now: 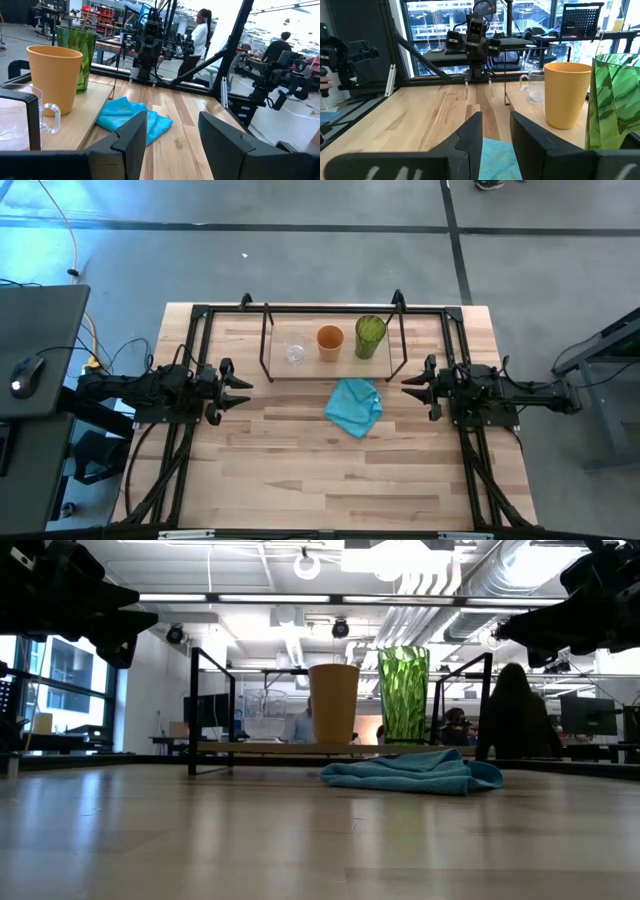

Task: Stack small to large cups/mugs on shelf
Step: Return to Home Position

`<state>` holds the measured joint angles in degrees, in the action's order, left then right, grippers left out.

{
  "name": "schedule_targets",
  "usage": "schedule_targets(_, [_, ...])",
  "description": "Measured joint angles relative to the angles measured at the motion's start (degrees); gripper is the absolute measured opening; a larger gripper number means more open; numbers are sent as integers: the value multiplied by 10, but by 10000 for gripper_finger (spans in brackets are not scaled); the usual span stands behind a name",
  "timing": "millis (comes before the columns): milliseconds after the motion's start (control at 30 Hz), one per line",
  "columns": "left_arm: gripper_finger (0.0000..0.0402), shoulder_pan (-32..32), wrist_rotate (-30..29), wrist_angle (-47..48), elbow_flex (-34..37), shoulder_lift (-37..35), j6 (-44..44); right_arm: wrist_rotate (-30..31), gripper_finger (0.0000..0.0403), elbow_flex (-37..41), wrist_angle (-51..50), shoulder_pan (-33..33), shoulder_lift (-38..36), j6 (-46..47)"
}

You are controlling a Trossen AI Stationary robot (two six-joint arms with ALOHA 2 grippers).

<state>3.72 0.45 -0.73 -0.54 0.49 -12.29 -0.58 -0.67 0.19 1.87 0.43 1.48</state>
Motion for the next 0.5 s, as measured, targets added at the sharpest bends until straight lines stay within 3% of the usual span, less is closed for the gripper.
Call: schedule_targets(500, [168, 0, 0, 0, 0, 0, 160, 0, 89, 0, 0, 0, 0, 0])
